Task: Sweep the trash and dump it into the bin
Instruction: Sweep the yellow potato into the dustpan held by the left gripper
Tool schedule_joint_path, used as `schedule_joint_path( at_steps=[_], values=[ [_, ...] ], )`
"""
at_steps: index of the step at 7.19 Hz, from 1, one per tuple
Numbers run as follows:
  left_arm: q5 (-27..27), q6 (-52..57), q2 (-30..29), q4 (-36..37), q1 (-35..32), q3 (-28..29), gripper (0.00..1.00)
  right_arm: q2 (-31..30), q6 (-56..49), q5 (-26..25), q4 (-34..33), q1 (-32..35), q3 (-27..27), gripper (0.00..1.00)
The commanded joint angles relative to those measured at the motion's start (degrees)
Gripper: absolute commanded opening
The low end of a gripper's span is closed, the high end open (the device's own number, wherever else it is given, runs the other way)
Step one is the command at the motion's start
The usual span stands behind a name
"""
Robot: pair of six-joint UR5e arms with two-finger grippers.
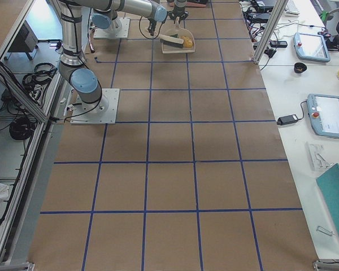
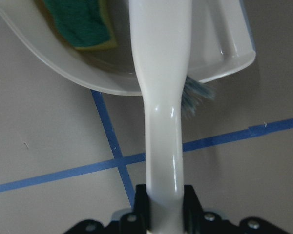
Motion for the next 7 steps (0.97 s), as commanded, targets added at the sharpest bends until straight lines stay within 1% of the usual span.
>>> schedule_joint_path(
  at_steps=[1, 2, 3, 4, 5, 6, 7],
  values=[
    [-7.14, 5.05, 0.3, 3.1, 2.62, 0.08, 0.0, -3.14, -4.07, -6.25, 9.27, -0.32, 1.15, 0.02],
    [-10.13, 7.67, 0.13, 4.32, 3.85, 0.0, 0.0, -5.77, -7.64, -10.87, 14.0, -0.33, 1.77, 0.02],
    [-12.51, 9.27, -0.13, 4.51, 5.61, -0.01, 0.0, -7.62, -10.72, -13.79, 19.18, -0.33, 1.6, 0.02],
    [-13.83, 10.06, -0.57, 4.6, 6.49, 0.08, 0.0, -9.21, -12.58, -13.99, 20.02, -0.41, 1.69, 0.02],
    [-13.59, 11.38, -0.66, 4.51, 6.94, 1.3, 0.0, -9.48, -18.25, -14.86, 22.2, -1.72, 2.12, 0.02],
    [-13.85, 12.87, -0.66, 3.21, 9.29, 4.1, 0.0, -9.66, -19.79, -14.87, 22.31, -3.47, 2.3, 0.02],
    [-13.93, 14.02, -0.84, 0.5, 11.23, 6.47, 0.0, -10.27, -20.41, -14.18, 22.14, -7.23, 2.3, 0.02]
  ],
)
